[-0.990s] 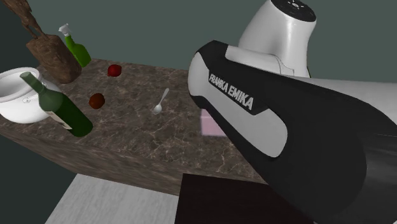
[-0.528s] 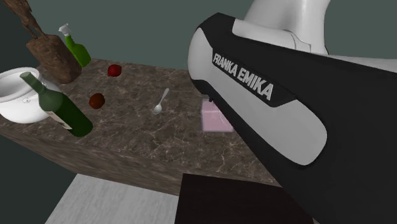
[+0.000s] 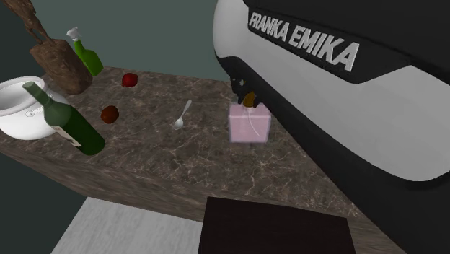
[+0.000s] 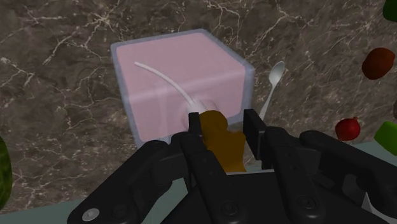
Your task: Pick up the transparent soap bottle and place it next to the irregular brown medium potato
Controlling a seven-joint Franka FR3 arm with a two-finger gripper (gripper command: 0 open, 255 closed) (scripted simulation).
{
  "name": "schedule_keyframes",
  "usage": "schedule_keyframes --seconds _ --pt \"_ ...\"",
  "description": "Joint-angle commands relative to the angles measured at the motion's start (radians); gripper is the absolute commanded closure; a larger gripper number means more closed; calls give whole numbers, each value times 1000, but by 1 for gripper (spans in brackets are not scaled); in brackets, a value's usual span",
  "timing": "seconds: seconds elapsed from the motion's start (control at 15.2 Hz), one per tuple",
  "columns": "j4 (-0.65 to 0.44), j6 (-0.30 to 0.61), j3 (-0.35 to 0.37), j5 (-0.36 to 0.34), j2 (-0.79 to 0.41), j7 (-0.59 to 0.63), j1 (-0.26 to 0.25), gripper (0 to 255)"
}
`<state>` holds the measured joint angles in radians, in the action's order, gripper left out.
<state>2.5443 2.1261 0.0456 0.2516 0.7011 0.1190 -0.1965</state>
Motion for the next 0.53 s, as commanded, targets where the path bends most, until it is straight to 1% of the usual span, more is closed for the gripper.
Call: schedule_keyframes --seconds 0.0,0.46 --pt "-22 -27 -1 -4 5 5 1 255" --pt "-116 -118 -5 -16 4 23 6 255"
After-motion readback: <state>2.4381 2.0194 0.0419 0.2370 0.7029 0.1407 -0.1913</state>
